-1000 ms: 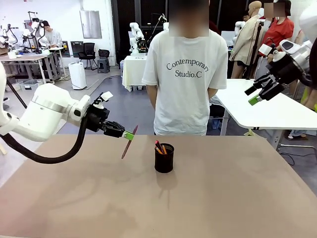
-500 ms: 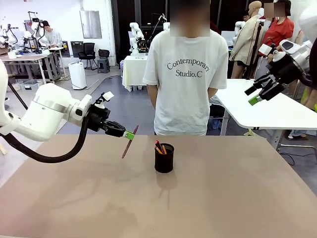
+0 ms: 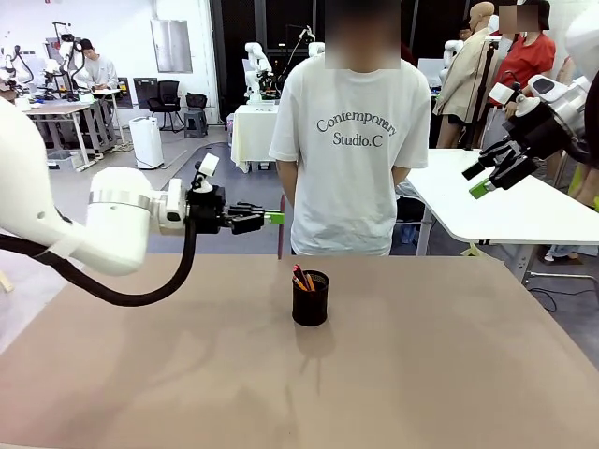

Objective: Place the pens into the pen holder.
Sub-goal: Pick up a writing instrument from the table and place it into the Pen holder.

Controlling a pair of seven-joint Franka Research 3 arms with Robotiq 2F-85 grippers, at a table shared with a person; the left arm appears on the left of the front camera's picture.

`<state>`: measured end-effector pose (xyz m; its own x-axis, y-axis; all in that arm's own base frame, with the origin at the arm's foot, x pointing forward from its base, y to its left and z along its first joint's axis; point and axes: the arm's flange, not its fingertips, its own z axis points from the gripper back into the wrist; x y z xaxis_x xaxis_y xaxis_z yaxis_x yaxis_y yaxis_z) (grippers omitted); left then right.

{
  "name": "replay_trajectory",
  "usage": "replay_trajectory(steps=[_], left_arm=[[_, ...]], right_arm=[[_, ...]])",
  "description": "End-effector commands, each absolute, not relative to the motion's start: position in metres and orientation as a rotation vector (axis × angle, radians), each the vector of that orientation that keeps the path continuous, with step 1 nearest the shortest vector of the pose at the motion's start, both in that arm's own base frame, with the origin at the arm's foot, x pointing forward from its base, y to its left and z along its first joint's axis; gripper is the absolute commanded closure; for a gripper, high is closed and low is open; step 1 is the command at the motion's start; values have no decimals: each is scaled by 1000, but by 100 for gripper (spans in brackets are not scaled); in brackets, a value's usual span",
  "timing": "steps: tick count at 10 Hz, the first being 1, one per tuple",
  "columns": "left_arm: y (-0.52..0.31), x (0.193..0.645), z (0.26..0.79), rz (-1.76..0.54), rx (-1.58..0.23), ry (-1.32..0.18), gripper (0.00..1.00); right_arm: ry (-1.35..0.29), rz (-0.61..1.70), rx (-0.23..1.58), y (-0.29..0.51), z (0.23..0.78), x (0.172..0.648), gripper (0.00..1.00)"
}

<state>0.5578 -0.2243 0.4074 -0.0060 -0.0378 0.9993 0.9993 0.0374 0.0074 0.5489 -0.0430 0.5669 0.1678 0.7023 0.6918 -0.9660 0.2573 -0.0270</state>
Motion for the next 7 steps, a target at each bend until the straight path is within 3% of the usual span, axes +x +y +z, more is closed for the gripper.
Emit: replay_trajectory(steps=[1, 7], left_arm=[[-241, 565, 395, -1293, -1147, -1315, 100], [-288, 584, 351, -1371, -1231, -1397, 100]], right_arm=[[-660, 1257, 474, -43, 570, 548, 0], [-660, 1257, 474, -43, 570, 548, 0]])
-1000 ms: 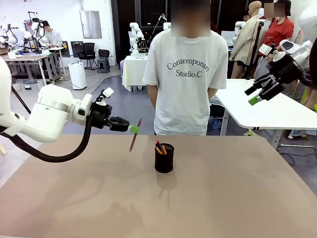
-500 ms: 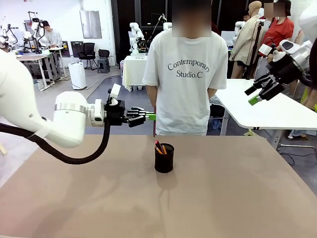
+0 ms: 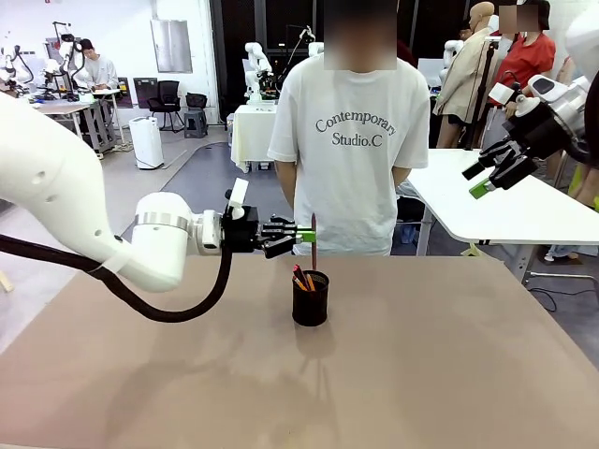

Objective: Place the pens into the pen holder.
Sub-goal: Pick up a writing instrument from the table and place it into the Pen holder.

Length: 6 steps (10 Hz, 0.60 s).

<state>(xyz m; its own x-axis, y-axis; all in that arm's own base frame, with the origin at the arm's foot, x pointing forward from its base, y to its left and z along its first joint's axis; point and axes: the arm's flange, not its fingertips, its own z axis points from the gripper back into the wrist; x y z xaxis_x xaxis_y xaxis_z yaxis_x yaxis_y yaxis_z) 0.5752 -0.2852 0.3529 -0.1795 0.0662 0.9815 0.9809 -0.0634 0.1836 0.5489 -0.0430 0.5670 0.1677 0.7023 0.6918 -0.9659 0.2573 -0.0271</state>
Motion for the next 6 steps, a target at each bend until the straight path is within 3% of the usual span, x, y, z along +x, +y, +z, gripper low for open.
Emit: replay_trajectory(steps=[1, 6], left_arm=[[-291, 586, 342, -1356, -1253, -1368, 100], [-292, 584, 328, -1349, -1245, -1339, 100]], right_arm=[[-660, 1257, 474, -43, 570, 548, 0], [-660, 1257, 474, -43, 570, 548, 0]])
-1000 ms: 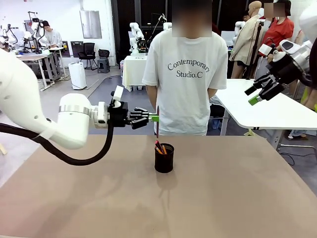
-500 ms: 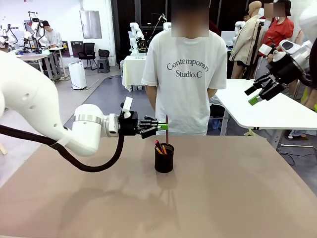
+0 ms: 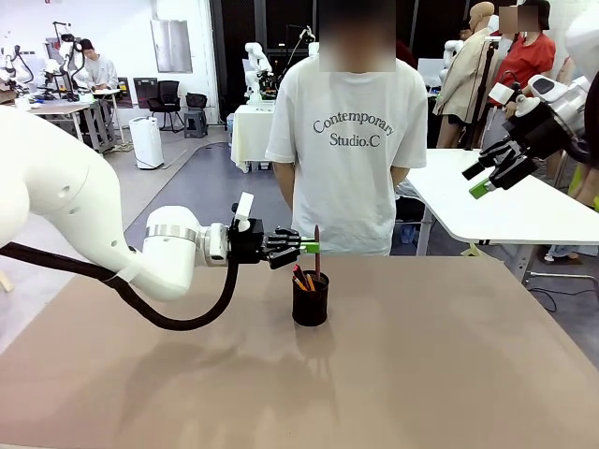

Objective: Place the pens into the pen holder.
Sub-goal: Pick up a writing instrument from the table and place it into the Pen holder.

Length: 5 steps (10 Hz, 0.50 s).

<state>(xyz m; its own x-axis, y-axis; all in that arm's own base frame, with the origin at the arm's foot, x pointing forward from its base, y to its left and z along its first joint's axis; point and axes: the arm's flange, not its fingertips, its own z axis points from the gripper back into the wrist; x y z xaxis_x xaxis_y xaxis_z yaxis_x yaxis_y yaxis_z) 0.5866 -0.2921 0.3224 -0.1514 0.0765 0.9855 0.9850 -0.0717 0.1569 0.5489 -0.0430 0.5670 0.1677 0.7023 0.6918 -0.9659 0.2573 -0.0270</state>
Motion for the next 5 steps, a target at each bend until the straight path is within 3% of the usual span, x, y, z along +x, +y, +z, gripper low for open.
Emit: replay_trajectory(steps=[1, 5], left_arm=[[-292, 584, 328, -1349, -1245, -1339, 100], [-290, 599, 309, -1318, -1243, -1348, 100]], right_arm=[[-660, 1257, 474, -43, 570, 548, 0], [-660, 1257, 474, -43, 570, 548, 0]])
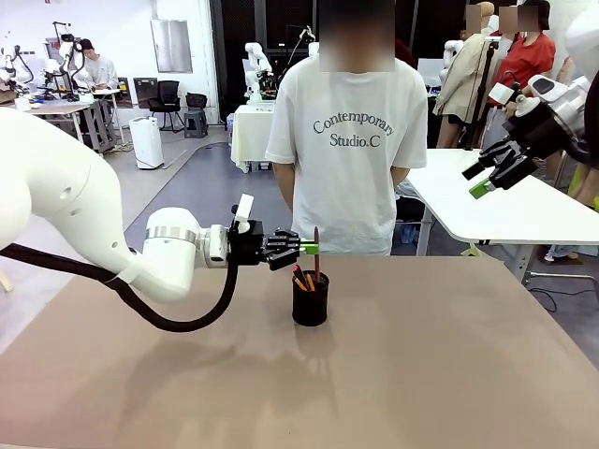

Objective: Place the pens into the pen holder.
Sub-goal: Pick up a writing instrument from the table and place it into the Pen holder.

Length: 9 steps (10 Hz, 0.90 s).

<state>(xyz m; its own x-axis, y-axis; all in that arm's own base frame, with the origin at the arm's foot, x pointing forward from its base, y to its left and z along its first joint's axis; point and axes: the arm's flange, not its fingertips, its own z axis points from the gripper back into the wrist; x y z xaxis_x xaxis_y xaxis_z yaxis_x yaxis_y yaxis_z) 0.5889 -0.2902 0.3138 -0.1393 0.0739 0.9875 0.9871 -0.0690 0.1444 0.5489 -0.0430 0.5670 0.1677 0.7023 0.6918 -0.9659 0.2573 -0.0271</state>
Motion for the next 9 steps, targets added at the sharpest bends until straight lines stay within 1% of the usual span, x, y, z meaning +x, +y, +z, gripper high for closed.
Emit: replay_trajectory(steps=[1, 4, 9], left_arm=[[-290, 604, 304, -1319, -1228, -1362, 100], [-292, 609, 294, -1318, -1214, -1368, 100], [-289, 607, 296, -1317, -1226, -1380, 3]], right_arm=[[-660, 1257, 474, -43, 570, 548, 0], [-660, 1257, 474, -43, 570, 548, 0], [-660, 1257, 474, -43, 570, 548, 0]])
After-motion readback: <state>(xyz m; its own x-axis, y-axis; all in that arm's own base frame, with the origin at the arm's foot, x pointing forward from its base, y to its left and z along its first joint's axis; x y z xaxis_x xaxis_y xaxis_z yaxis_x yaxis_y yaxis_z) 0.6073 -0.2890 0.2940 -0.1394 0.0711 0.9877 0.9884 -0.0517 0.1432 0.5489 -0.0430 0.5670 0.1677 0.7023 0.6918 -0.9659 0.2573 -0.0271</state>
